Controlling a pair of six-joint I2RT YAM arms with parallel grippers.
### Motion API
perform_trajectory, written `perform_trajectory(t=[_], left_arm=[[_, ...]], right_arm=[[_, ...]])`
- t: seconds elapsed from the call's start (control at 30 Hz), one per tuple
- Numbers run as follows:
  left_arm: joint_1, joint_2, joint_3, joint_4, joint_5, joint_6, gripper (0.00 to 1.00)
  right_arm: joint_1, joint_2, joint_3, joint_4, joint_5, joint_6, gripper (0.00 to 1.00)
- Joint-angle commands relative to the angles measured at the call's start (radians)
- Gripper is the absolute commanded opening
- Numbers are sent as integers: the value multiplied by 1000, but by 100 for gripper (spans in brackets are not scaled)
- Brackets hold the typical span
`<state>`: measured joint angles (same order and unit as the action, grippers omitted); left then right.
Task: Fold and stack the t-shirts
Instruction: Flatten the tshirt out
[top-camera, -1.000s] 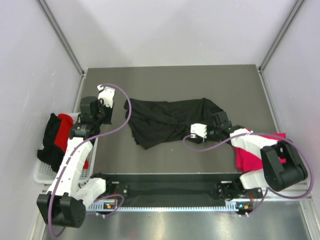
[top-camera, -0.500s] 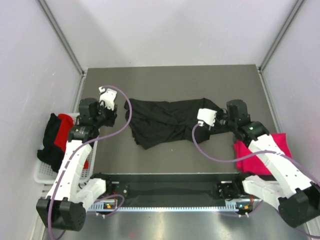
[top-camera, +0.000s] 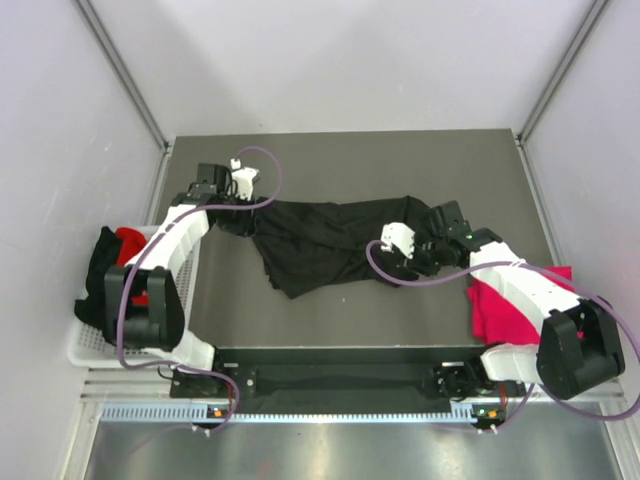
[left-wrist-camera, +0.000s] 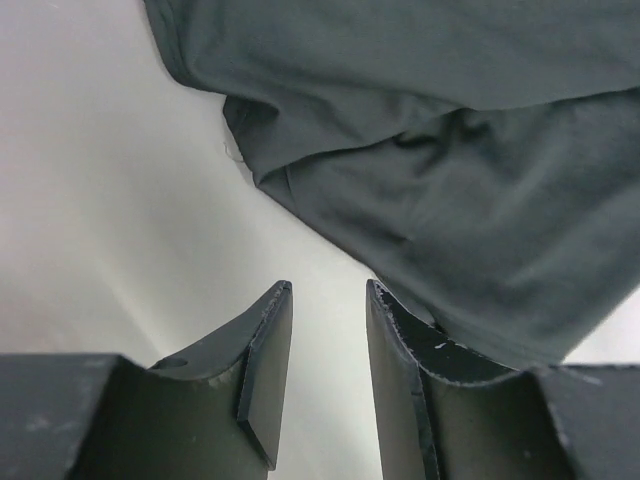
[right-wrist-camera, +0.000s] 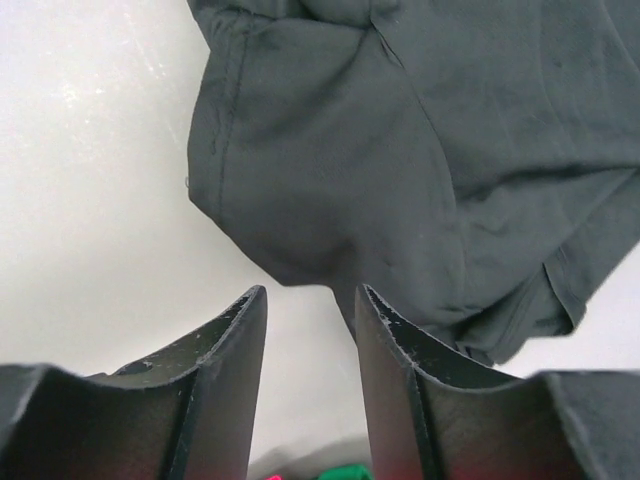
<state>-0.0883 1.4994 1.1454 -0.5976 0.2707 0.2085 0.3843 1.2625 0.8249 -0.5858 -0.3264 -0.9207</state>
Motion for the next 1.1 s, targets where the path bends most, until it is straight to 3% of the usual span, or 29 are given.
perform_trajectory(t=[0.0, 0.6, 0.67, 0.73, 0.77, 0.8, 1.07], left_arm=[[-2, 48, 79, 24, 5, -30, 40], [-2, -79, 1, 50, 5, -20, 41], [-2, -82, -6, 50, 7, -20, 41], [-2, -88, -12, 51, 2, -18, 41], [-2, -91, -16, 51, 5, -15, 41], [-2, -99, -18, 55, 2, -15, 41], [-2, -130, -30, 55, 10, -6, 41]], right_arm=[[18, 37, 0, 40, -60, 5, 42], [27, 324, -23, 213, -42, 9, 39], [30, 340, -17, 224, -42, 19, 32], [34, 341, -10, 230, -34, 29, 15], [34, 333, -7, 224, -33, 31, 5], [36, 321, 2, 213, -33, 33, 2], [36, 26, 105, -23, -56, 31, 3]])
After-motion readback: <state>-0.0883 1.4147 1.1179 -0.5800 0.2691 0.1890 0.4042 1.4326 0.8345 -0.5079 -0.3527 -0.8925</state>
